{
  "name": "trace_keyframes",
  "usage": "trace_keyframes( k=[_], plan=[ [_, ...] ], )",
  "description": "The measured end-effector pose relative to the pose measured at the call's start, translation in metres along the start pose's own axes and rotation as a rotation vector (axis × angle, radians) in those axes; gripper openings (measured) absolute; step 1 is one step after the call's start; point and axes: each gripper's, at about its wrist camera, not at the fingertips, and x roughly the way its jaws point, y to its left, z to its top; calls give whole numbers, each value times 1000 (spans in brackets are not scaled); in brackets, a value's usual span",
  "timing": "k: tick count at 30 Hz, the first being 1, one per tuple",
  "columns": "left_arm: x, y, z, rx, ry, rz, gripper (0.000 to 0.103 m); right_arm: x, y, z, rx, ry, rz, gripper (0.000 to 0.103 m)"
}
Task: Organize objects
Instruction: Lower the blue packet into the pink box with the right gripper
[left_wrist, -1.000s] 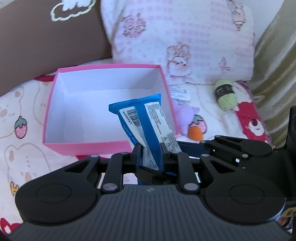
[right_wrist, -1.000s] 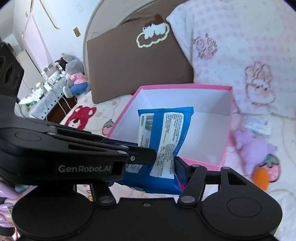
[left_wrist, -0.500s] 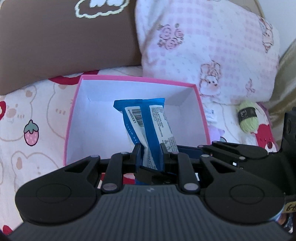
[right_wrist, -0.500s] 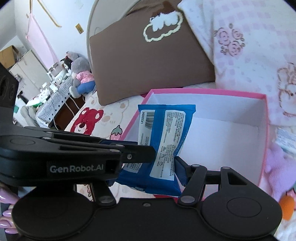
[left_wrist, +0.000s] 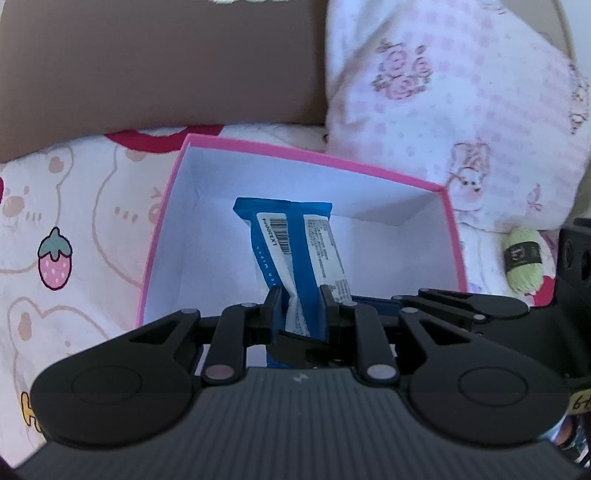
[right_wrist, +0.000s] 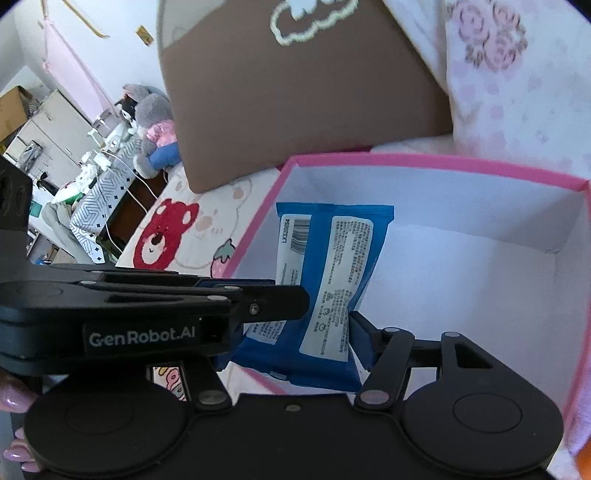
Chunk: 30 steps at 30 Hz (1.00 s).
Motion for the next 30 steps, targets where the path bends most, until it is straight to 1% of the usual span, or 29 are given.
trace_keyframes(
  k=[4, 7, 8, 10, 13, 17, 20, 22, 25, 26, 27, 30],
  plan=[
    [19, 12, 13, -23, 42, 13, 17, 22, -11, 11, 41, 45, 18, 67],
    [25, 29, 22, -79, 56, -19, 17, 30, -13, 15, 65, 45, 23, 67],
    [27, 32, 24, -83, 58, -26, 17, 32, -14, 17, 66, 44, 22, 67],
    [31, 35, 28, -72, 62, -15, 17, 37, -17, 20, 86, 46, 31, 67],
    [40, 34, 32, -33, 77, 32, 17, 46, -22, 22, 118, 60, 48, 67],
    [56, 37, 37, -21, 104, 65, 17, 62, -26, 22, 136, 72, 35, 67],
    [65, 39, 39, -19, 109, 68, 17, 71, -30, 24, 142, 90, 28, 67],
    [67, 39, 40, -9, 104, 70, 17, 73, -36, 25, 162, 91, 41, 67],
    [68, 38, 42, 5, 86, 86, 17, 76, -43, 24, 204, 107, 74, 62],
    [68, 39, 44, 3, 82, 93, 17, 76, -45, 23, 213, 112, 82, 57],
    [69, 39, 45, 1, 82, 99, 17, 77, -46, 23, 223, 118, 85, 53],
    [72, 39, 48, 2, 92, 111, 17, 82, -47, 24, 246, 121, 64, 48]
  ],
)
